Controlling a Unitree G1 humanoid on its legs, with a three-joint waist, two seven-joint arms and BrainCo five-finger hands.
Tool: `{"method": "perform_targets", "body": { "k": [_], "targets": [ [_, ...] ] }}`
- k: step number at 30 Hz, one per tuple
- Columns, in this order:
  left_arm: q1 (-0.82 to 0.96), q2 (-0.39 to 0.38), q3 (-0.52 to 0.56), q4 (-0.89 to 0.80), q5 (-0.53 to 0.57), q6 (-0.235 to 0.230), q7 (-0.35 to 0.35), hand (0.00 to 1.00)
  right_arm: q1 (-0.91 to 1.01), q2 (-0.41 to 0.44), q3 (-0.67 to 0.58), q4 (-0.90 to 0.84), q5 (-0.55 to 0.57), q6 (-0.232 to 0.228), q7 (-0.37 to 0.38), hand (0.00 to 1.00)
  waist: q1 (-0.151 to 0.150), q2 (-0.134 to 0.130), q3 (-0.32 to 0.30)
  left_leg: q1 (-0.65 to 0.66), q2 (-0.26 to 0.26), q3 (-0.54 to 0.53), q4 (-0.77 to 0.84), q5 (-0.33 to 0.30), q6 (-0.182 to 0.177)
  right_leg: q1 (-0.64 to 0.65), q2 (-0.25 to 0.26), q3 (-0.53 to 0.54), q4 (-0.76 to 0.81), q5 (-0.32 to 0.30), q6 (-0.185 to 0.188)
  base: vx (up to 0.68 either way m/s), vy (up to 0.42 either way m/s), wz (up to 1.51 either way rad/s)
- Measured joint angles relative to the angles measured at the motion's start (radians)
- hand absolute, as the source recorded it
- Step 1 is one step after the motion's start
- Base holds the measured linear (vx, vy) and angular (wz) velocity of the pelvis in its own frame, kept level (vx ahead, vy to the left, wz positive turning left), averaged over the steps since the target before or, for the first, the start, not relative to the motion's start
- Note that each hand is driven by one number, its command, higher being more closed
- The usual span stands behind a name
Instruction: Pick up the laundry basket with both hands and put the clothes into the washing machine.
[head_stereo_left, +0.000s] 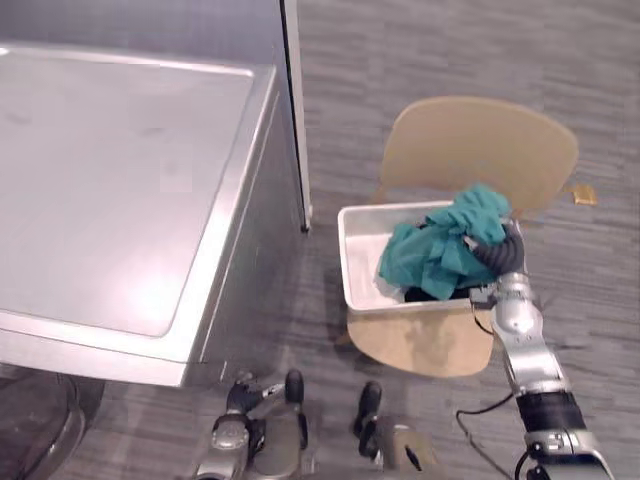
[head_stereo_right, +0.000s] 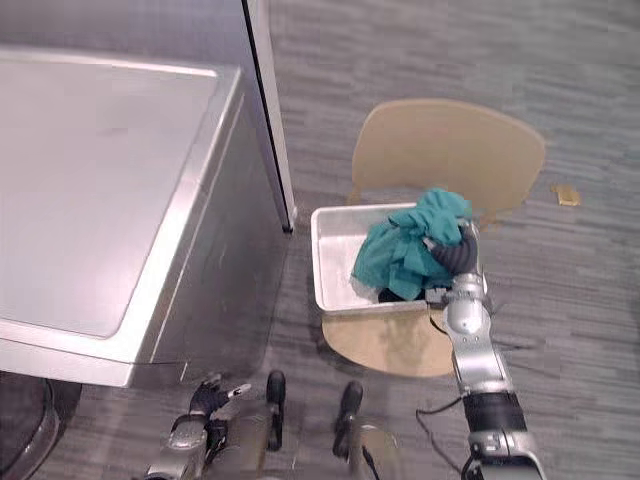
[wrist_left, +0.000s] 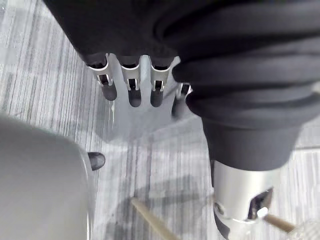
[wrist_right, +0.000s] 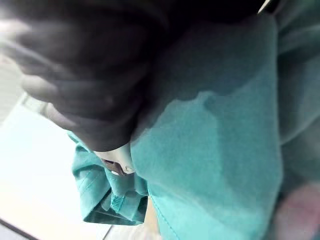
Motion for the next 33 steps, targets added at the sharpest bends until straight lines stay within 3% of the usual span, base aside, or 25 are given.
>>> {"method": "perform_targets", "body": {
  "k": [5,10,12,14,18,23,25,33],
  "targets": [
    [0.114,-0.019,0.227,0.031,-0.037,0.02,0.029,0.0,0.096,0.077,-0.023,-0.043,0.032,-0.006,0.011,1.0,0.005,0.037,-0.075,0.09,-0.015,-0.028,-0.054,0.001,0.0,0.11,0.0,-0.03,-0.073,0.008,0.013,0.08,0.022,0.15],
    [0.207,-0.031,0.382,-0.026,-0.084,0.021,0.06,0.0,0.128,0.096,-0.025,-0.048,0.061,-0.01,0.041,1.0,0.012,0.054,-0.113,0.136,-0.031,-0.073,-0.077,0.001,0.0,0.183,-0.006,-0.078,-0.104,0.001,0.026,0.06,0.014,0.29],
    [0.261,-0.081,0.464,-0.204,-0.101,0.024,0.071,0.0,0.14,0.116,-0.046,-0.1,0.077,-0.011,0.048,1.0,0.035,0.056,-0.115,0.15,-0.033,-0.082,-0.085,0.001,0.0,0.202,-0.007,-0.089,-0.112,-0.001,0.027,0.06,0.012,0.23],
    [0.324,-0.146,0.524,-0.492,-0.124,0.008,0.089,0.0,0.161,0.121,-0.075,-0.152,0.086,-0.025,0.054,1.0,0.056,0.056,-0.12,0.168,-0.042,-0.11,-0.085,0.001,0.0,0.237,-0.011,-0.12,-0.119,-0.006,0.03,0.05,0.007,0.33],
    [0.388,-0.19,0.538,-0.883,-0.127,-0.034,0.122,0.0,0.166,0.124,-0.087,-0.163,0.096,-0.047,0.068,1.0,0.061,0.056,-0.14,0.188,-0.057,-0.147,-0.085,0.001,0.0,0.277,-0.021,-0.156,-0.118,-0.019,0.039,0.03,0.015,0.33],
    [0.361,-0.178,0.446,-1.216,-0.144,-0.122,0.109,0.0,0.166,0.147,-0.083,-0.251,0.129,-0.051,0.095,1.0,0.059,0.058,-0.142,0.198,-0.063,-0.161,-0.085,0.001,0.001,0.292,-0.025,-0.168,-0.114,-0.023,0.04,-0.02,0.013,0.09],
    [0.317,-0.157,0.32,-1.308,-0.169,-0.144,0.066,0.0,0.153,0.147,-0.061,-0.288,0.147,-0.052,0.116,1.0,0.054,0.056,-0.143,0.2,-0.062,-0.159,-0.086,0.001,0.001,0.292,-0.026,-0.164,-0.109,-0.024,0.04,-0.03,0.014,-0.04],
    [0.207,0.0,-0.076,-1.365,-0.175,-0.179,-0.068,0.0,0.01,0.147,0.109,-0.382,0.172,-0.093,0.156,1.0,0.015,0.042,-0.152,0.248,-0.043,-0.093,-0.12,0.001,0.001,0.288,-0.016,-0.095,-0.101,-0.026,0.036,-0.01,0.003,-0.27]
  ]
}}
